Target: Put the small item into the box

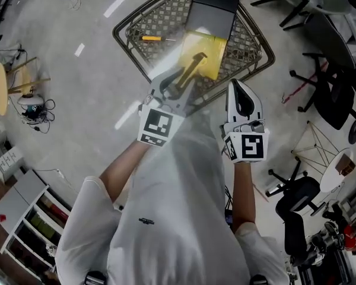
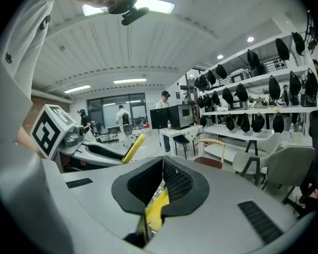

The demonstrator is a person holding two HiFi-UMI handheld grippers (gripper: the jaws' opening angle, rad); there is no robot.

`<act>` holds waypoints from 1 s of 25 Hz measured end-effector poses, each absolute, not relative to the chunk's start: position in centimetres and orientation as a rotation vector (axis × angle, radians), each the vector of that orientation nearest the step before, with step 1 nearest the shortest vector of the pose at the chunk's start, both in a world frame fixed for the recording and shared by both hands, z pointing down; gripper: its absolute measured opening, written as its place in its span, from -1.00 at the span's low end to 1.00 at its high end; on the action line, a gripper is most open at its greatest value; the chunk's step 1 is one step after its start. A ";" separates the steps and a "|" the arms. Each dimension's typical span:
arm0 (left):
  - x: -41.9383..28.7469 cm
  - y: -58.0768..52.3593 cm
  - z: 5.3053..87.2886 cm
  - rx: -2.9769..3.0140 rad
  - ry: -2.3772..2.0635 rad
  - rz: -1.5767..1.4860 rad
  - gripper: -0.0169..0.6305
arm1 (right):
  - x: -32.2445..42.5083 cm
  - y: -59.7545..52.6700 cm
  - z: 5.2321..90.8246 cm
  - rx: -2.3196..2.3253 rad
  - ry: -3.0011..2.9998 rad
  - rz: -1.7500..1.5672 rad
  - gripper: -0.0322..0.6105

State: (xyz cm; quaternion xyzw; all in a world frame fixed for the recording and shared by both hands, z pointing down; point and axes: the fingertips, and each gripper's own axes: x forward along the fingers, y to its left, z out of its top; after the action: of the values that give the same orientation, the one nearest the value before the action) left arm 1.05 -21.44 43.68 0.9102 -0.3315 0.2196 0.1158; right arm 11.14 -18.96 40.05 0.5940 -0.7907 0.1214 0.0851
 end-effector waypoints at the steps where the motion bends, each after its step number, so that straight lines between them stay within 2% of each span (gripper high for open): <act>1: 1.5 -21.7 44.3 2.685 -0.951 0.667 -0.61 | 11.3 -19.0 40.3 1.779 -2.350 0.367 -0.90; 16: 6.6 -23.3 57.5 2.919 -0.554 1.042 -0.61 | 13.6 -19.6 46.3 1.807 -2.265 0.473 -0.90; 25: 6.7 -22.8 65.7 2.954 -0.300 1.234 -0.61 | 12.7 -19.4 50.5 1.792 -2.259 0.574 -0.90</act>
State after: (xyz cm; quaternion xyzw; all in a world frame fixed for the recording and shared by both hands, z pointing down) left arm 6.72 -22.78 65.72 0.9181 -0.0932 0.3835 -0.0369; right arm 12.68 -19.36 50.53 0.6064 -0.7645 0.1942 0.1005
